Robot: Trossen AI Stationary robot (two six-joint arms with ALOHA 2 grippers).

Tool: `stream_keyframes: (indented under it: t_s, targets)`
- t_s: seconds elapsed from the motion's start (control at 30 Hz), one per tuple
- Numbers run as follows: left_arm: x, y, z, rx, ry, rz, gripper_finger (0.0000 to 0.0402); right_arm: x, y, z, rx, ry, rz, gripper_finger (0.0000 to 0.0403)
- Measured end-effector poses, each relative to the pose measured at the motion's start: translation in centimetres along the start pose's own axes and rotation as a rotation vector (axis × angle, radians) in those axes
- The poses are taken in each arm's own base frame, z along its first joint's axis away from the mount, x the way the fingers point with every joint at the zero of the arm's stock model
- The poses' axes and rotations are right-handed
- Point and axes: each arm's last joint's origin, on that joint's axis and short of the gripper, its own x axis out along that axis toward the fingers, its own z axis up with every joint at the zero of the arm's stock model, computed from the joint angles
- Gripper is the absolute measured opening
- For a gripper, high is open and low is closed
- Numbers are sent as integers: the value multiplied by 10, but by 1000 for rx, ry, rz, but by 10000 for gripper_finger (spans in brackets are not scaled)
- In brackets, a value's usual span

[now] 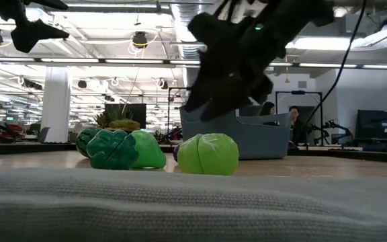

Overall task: Pick and placing Produce into tupperware
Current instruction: Put the eggplant into the bin

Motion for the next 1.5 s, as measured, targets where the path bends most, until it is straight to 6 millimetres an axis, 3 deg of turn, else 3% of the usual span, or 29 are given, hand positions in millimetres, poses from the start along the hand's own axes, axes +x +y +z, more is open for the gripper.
stream_keyframes:
  t_s: [0.47, 0.9, 1.13, 1.5]
  targets:
    - [0, 0, -1, 4, 4, 4, 286, 11, -16, 12, 19, 46, -53, 250]
    - [0, 1, -1, 9, 6, 9, 286, 9, -10, 11, -111, 36, -23, 249]
    - [0, 1, -1, 9, 5, 10, 286, 9, -13, 9, 49, 55, -48, 249]
    - [0, 2, -2, 32, 17, 19, 286, 0, -1, -9, 429, 79, -108, 249]
